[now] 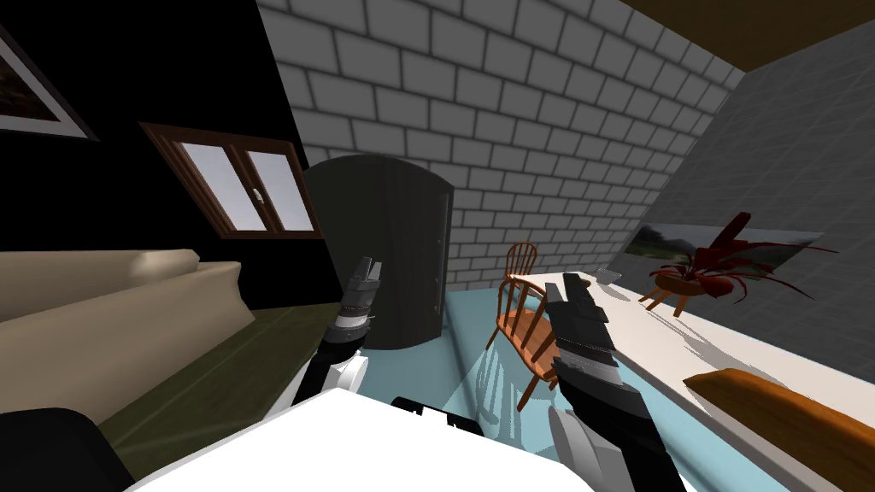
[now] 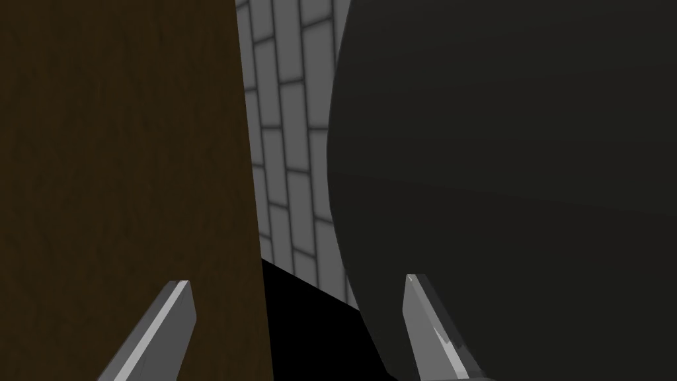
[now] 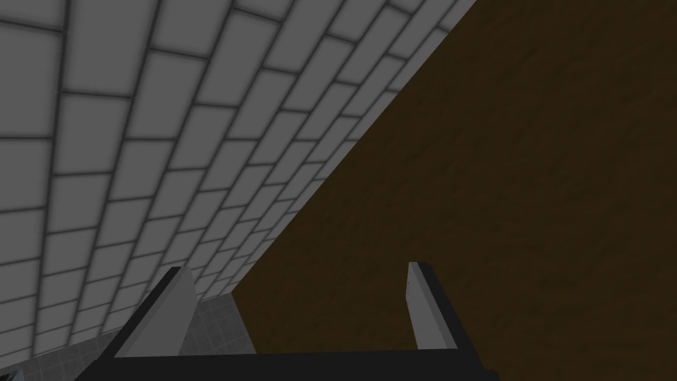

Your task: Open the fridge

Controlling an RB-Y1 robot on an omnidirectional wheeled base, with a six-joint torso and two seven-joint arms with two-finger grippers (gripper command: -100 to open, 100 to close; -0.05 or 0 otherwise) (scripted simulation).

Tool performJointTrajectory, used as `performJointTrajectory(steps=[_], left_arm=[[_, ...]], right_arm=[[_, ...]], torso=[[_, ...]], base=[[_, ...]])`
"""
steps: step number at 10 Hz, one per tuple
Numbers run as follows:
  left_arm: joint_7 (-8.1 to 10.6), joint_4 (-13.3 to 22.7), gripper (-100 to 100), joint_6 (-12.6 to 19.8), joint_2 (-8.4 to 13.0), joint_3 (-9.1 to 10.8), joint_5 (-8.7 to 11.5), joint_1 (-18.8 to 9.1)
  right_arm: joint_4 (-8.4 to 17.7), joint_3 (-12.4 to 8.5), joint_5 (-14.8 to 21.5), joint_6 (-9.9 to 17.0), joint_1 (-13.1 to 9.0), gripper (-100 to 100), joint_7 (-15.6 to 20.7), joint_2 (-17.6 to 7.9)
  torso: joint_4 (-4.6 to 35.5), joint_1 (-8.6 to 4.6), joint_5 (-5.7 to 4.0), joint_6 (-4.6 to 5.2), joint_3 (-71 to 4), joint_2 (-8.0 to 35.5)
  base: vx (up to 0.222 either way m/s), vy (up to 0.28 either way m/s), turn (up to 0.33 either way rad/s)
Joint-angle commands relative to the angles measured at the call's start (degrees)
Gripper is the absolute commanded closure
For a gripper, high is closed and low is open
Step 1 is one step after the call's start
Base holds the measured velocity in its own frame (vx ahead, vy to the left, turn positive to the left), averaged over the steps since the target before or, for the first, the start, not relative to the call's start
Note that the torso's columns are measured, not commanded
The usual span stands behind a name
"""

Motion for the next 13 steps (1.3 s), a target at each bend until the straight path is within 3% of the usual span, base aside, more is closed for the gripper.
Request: performJointTrajectory(steps=[1, 2, 4, 8, 13], left_arm=[[0.0, 0.0, 0, 0.0, 0.0, 0.0, 0.0, 0.0], [0.12, -0.2, -100, 0.55, 1.68, 0.09, -0.11, 0.02], [0.4, -0.61, -100, 1.89, 4.16, 0.3, -0.35, 0.05], [1.36, -1.97, -100, 6.38, 8.76, 1.0, -1.15, 0.09], [3.06, -4.26, -100, 14.22, 13.63, 2.25, -2.56, 0.13]], right_arm=[[0.0, 0.0, 0.0, 0.0, 0.0, 0, 0.0, 0.0], [0.0, 0.0, 0.0, 0.0, 0.0, 0, 0.0, 0.0], [0.03, 0.0, 0.0, 0.01, 0.01, 0, 0.0, 0.0], [0.03, 0.0, 0.0, 0.01, 0.01, 0, 0.0, 0.0], [0.03, 0.0, 0.0, 0.01, 0.01, 0, 0.0, 0.0]], torso=[[4.23, 0.0, 0.0, 0.0, -8.46, 4.23], [8.46, 0.0, 0.0, 0.0, -16.92, 8.46], [10.9, -0.01, 0.0, 0.0, -22.01, 10.88], [11.13, 0.0, 0.0, 0.0, -22.32, 11.1], [11.13, 0.01, 0.0, 0.0, -22.32, 11.09]], base=[[0.0, 0.0, 0.0], [0.014, -0.006, -0.011], [0.023, -0.014, -0.018], [0.043, -0.025, -0.027], [0.063, -0.037, -0.042]])
